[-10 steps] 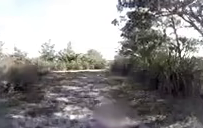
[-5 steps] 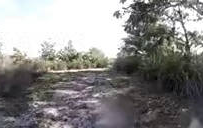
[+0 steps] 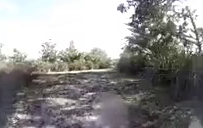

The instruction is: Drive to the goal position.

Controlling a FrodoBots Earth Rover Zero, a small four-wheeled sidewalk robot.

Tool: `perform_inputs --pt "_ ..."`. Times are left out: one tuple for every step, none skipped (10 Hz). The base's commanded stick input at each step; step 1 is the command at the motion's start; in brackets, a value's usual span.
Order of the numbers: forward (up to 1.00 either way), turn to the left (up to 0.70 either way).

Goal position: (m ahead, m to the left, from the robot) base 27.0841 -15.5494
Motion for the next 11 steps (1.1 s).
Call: perform_inputs --pt "0.85 0.0" --pt "0.85 0.0" --pt "0.85 0.0" --pt "0.85 0.0" --pt "0.85 0.0" --pt "0.85 0.0" --pt "0.85 0.0" --pt "0.85 0.0" --pt "0.85 0.0" --pt "0.85 0.0" --pt "0.85 0.0"
